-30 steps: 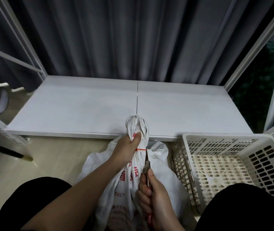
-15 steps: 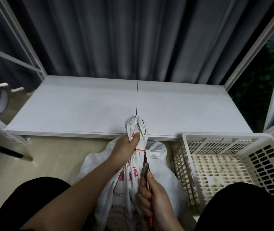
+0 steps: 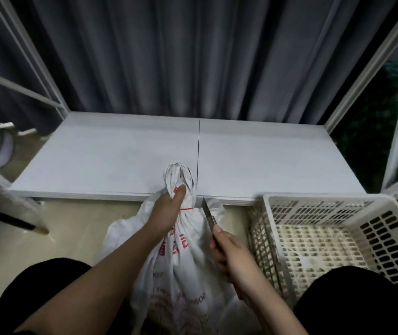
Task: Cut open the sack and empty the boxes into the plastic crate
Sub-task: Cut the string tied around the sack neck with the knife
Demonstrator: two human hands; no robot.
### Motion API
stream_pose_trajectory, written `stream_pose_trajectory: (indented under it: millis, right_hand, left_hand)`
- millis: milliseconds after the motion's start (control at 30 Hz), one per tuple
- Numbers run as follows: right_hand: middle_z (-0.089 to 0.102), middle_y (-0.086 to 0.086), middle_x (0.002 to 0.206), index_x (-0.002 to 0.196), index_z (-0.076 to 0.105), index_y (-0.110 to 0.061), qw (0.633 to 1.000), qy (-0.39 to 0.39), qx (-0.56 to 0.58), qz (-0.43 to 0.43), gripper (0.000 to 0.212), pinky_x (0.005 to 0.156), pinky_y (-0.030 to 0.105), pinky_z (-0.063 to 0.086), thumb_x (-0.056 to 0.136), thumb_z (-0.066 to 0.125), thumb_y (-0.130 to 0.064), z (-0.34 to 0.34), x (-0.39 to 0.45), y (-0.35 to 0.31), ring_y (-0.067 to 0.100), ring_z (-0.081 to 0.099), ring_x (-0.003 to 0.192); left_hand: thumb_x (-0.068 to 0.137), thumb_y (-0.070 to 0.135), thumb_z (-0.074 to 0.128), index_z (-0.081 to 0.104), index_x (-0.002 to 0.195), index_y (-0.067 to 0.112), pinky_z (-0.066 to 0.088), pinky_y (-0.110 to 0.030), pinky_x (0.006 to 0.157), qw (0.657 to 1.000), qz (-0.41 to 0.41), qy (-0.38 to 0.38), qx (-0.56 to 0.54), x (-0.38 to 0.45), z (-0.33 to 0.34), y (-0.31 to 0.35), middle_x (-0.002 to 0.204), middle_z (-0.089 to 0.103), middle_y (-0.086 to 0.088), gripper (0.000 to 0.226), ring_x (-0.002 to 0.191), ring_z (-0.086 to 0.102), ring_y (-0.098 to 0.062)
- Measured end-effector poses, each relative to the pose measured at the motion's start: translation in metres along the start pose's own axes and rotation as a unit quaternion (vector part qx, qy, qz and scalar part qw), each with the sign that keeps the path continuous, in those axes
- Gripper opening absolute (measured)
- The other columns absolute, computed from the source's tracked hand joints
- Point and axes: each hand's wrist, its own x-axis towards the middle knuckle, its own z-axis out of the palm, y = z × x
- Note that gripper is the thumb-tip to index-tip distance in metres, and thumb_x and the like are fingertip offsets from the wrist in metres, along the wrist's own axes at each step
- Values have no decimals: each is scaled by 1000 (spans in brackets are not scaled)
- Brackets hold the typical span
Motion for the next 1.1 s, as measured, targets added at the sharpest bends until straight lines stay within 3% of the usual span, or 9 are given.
stream_pose_trajectory:
  millis: [100,233,333,467,600,667,800,933,1100]
  right_hand:
    - [27,-10,39,66,43,-15,1000,-7,-27,1,38,33,12,15,99,39,-32,-5,-1,2,4,20,31]
    - [32,-9,39,61,47,-15,997,-10,-77,-14,40,36,17,19,98,44,-31,-8,-4,7,6,24,36]
    - [35,-8,39,59,47,-16,990,-11,-141,-25,42,39,15,24,96,46,-34,-13,-5,6,5,28,37]
    - [33,-10,35,61,45,-15,986,-18,-165,-5,41,34,11,22,98,45,-34,-18,-9,-3,1,28,31]
    - [37,-9,35,59,46,-17,974,-22,-225,-28,42,36,12,26,97,45,-35,-23,-10,-8,2,33,32]
    - [40,-9,37,56,46,-19,970,-7,-238,-37,44,42,12,26,97,46,-36,-22,-8,-4,2,35,36]
    - [44,-9,42,57,45,-19,972,37,-218,-75,42,50,18,31,96,48,-34,-17,-10,7,3,37,43]
    - [49,-12,48,61,47,-18,968,53,-228,-94,39,54,15,33,96,47,-34,-14,-15,11,1,43,49]
    - [47,-10,51,58,43,-20,973,69,-196,-101,41,56,18,32,95,48,-36,-10,-12,22,2,41,53]
  left_hand:
    - [100,40,42,65,114,11,37,-23,87,1000,-12,2,-27,-3,-2,-1,105,66,-3,40,101,60,-17]
    - [99,43,41,66,82,23,45,-28,82,1000,12,-5,-28,-7,-3,-4,89,69,2,36,85,63,-10]
    - [100,40,42,63,75,29,44,-17,72,999,36,5,-27,-11,-1,-2,81,66,11,34,78,59,1]
    - [96,45,48,66,84,12,42,-25,69,998,66,-2,-23,-12,2,2,79,65,-1,40,74,58,-11]
    - [99,38,44,64,89,-3,41,-27,66,996,89,-16,-16,-15,3,5,75,60,-7,46,70,55,-13]
    - [99,38,44,64,90,1,43,-26,69,995,90,-24,-18,-16,3,7,78,62,-3,43,71,57,-11]
    - [96,34,53,66,109,19,49,-21,85,993,59,-81,-70,-19,2,10,103,71,3,24,95,65,-6]
    - [88,26,66,67,100,24,48,-17,76,992,62,-100,-38,-19,2,9,98,72,8,12,91,66,-3]
    - [90,22,60,68,93,22,50,-24,77,994,11,-68,-88,-21,3,11,95,72,4,8,89,67,-11]
